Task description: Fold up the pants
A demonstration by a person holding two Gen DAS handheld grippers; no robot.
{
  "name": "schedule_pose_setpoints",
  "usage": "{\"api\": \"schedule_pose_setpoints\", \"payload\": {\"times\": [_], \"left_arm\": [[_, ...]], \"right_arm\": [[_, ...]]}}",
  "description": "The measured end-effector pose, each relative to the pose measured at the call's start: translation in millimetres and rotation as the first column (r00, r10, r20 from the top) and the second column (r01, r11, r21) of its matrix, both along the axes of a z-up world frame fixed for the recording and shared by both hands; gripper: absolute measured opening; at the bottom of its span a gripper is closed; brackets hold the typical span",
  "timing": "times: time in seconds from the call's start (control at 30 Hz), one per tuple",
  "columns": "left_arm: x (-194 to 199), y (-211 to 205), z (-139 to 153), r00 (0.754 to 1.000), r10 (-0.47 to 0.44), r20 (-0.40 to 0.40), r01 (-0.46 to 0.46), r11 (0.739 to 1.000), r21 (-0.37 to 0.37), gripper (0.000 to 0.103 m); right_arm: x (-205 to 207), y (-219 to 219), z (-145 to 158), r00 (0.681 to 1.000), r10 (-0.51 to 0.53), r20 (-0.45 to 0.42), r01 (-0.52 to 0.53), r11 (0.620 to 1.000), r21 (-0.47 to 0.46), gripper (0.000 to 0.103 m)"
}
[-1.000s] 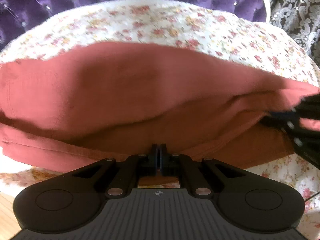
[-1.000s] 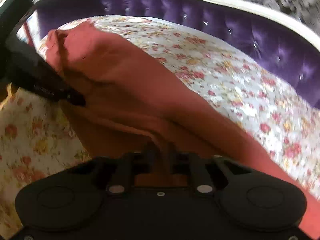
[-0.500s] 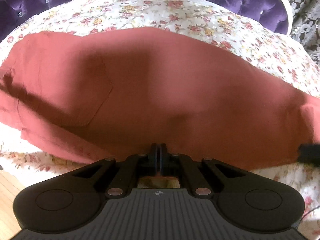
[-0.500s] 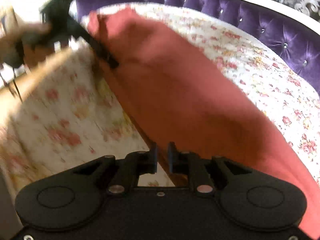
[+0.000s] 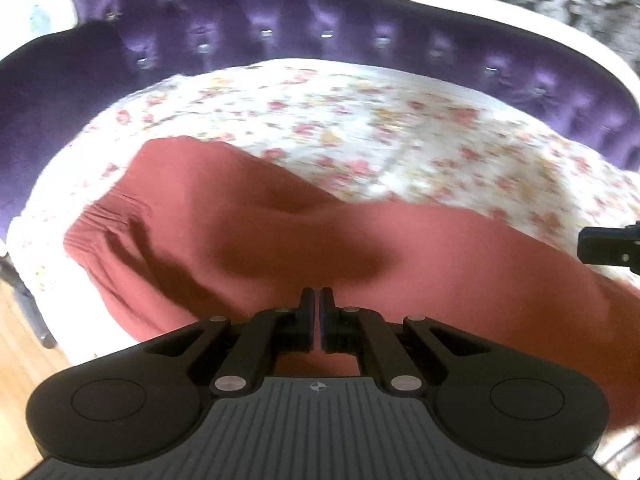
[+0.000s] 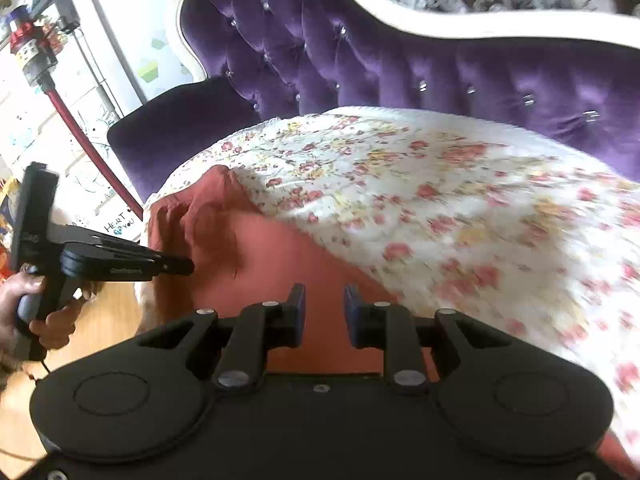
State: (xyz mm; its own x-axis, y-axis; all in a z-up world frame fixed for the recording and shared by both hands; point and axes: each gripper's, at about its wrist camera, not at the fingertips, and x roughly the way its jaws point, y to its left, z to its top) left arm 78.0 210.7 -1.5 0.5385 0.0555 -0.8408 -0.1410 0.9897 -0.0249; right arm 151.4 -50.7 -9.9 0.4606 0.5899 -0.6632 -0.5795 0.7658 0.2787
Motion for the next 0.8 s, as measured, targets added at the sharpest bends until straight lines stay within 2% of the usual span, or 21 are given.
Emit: {"api": "schedule_pose_setpoints", "payload": {"times": [0.17, 0.27, 0.47, 0.5, 0.53, 0.67, 0.8], "left_arm": [[15, 17, -33, 0.996, 0.03, -0.09, -0.029, 0.999, 0.013, 0.003], [12, 15, -29, 0.997, 0.004, -0.077, -0.001, 1.0, 0.029, 0.003], [14, 18, -16, 0.998, 0.006, -0.064, -0.005, 1.0, 0.012, 0.003], [16, 17, -14, 0.999, 0.006, -0.047, -0.006, 1.0, 0.008, 0.003], [16, 16, -6, 1.0, 0.007, -0.024, -0.006, 1.0, 0.004, 0.003], [26, 9, 19, 0.998, 0.008, 0.067, -0.007, 1.0, -0.013, 0.003], [46, -6, 16, 0.998, -0.017, 0.066, 0.017, 1.0, 0.008, 0.003]], "right_arm": [[42, 37, -20, 0.997, 0.043, -0.06, -0.042, 0.999, 0.018, 0.034], [54, 54, -31, 0.994, 0.08, -0.075, -0.08, 0.997, -0.004, 0.034], [53, 63, -44, 0.984, 0.134, -0.121, -0.136, 0.991, -0.01, 0.032], [49, 62, -42, 0.987, 0.132, -0.094, -0.133, 0.991, -0.006, 0.022], [42, 63, -38, 0.989, 0.137, -0.062, -0.138, 0.99, -0.012, 0.017], [0, 75, -29, 0.98, 0.183, 0.079, -0.175, 0.98, -0.097, 0.017], [-48, 95, -43, 0.954, 0.235, 0.185, -0.187, 0.952, -0.241, 0.017]]}}
